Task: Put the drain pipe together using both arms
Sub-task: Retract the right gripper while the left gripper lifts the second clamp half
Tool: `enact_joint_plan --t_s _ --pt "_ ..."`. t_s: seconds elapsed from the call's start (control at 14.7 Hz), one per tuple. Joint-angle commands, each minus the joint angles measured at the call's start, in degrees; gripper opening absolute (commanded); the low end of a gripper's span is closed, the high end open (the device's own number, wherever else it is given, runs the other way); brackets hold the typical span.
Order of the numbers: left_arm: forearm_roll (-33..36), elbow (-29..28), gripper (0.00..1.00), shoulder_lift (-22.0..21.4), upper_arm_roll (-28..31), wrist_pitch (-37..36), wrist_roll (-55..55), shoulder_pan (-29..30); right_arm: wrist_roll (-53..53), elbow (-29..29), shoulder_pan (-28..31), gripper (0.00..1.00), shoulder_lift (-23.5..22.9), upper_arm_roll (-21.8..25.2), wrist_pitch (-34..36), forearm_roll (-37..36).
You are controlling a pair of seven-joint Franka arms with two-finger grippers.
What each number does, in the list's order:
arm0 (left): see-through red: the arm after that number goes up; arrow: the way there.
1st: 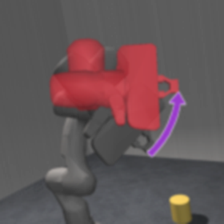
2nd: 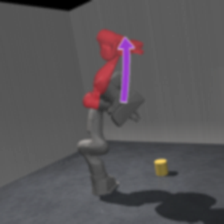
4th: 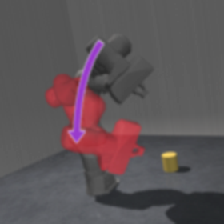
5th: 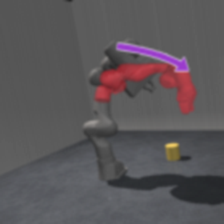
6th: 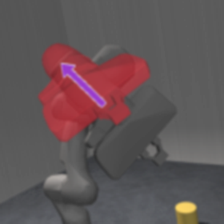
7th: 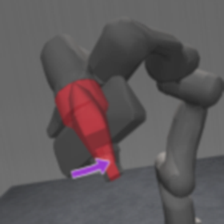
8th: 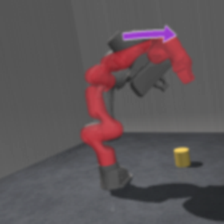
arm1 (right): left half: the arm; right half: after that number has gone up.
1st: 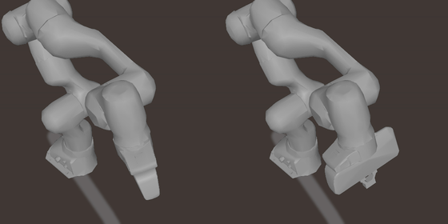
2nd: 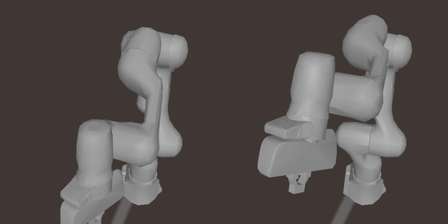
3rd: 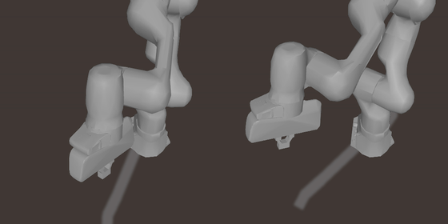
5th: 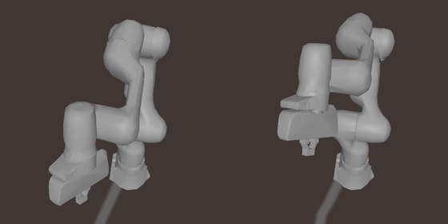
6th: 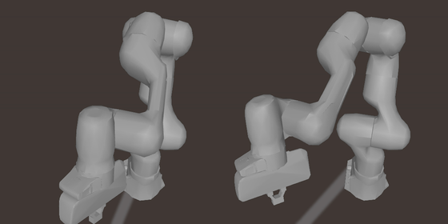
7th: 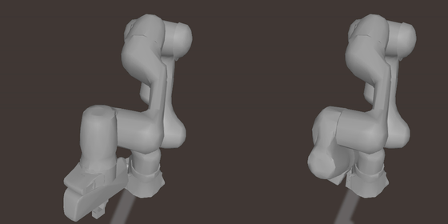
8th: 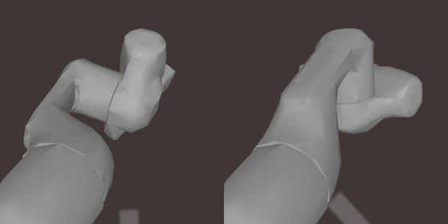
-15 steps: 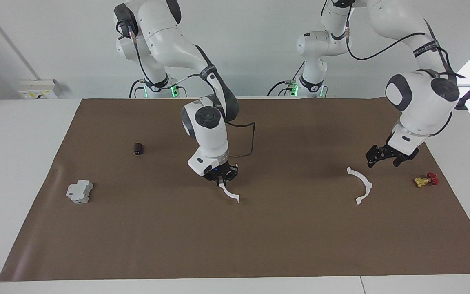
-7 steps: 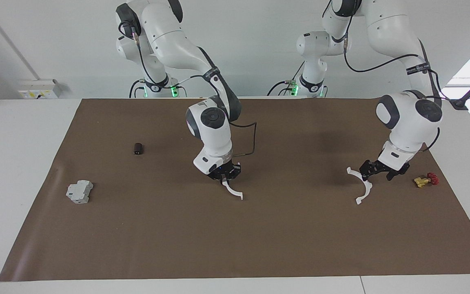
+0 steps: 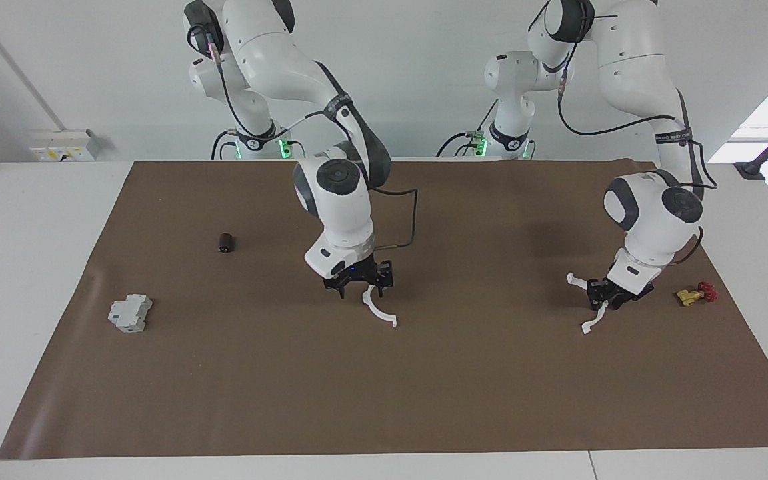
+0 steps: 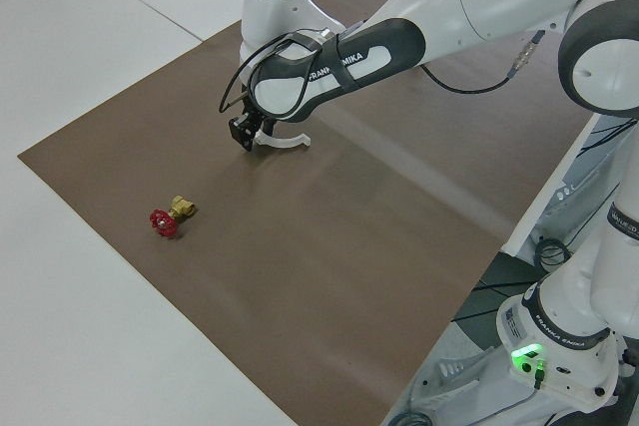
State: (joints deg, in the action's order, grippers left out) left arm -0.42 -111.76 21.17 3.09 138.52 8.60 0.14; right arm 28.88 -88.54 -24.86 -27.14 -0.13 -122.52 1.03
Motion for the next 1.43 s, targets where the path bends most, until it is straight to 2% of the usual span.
enact_joint_plan --t_s 0.0,0.34,0.48,0.61,0.68,0.82,1.02,1.36 --pt "0.42 -1.62 0.0 -1.91 0.25 -1.83 0.54 -0.58 -3.12 0.82 6.21 1.0 5.41 -0.4 7.97 -0.33" --pt "0.77 -0.66 0.0 -5.96 0.69 -7.29 -2.78 -4.44 -10.66 2.75 14.12 1.0 18.14 -0.23 26.51 -2.26" --pt "1.47 0.66 0.0 -5.79 0.69 -7.56 -8.91 -7.94 -18.11 2.67 18.34 1.0 23.42 -0.23 32.66 -2.26" --pt "6.1 1.8 0.0 -5.52 0.69 -8.52 -17.52 -12.07 -23.32 2.49 21.5 1.0 25.72 -0.14 36.02 -2.17" --pt "8.13 3.03 0.0 -5.43 0.69 -10.09 -22.09 -14.53 -23.86 1.97 22.04 1.0 25.9 -0.22 36.64 -2.17" --pt "8.59 5.75 0.0 -4.82 0.69 -13.34 -27.73 -19.19 -23.87 -3.89 21.44 1.0 28.96 -0.23 34.55 -2.08" --pt "10.52 11.98 0.0 -0.71 0.69 -17.92 -35.02 -26.92 -24.04 -4.19 22.83 1.0 29.34 -0.14 34.11 -2.08" --pt "11.49 17.53 0.0 4.66 0.69 -19.25 -38.21 -33.96 -25.01 -3.66 25.65 1.0 27.93 -0.14 33.05 -2.34"
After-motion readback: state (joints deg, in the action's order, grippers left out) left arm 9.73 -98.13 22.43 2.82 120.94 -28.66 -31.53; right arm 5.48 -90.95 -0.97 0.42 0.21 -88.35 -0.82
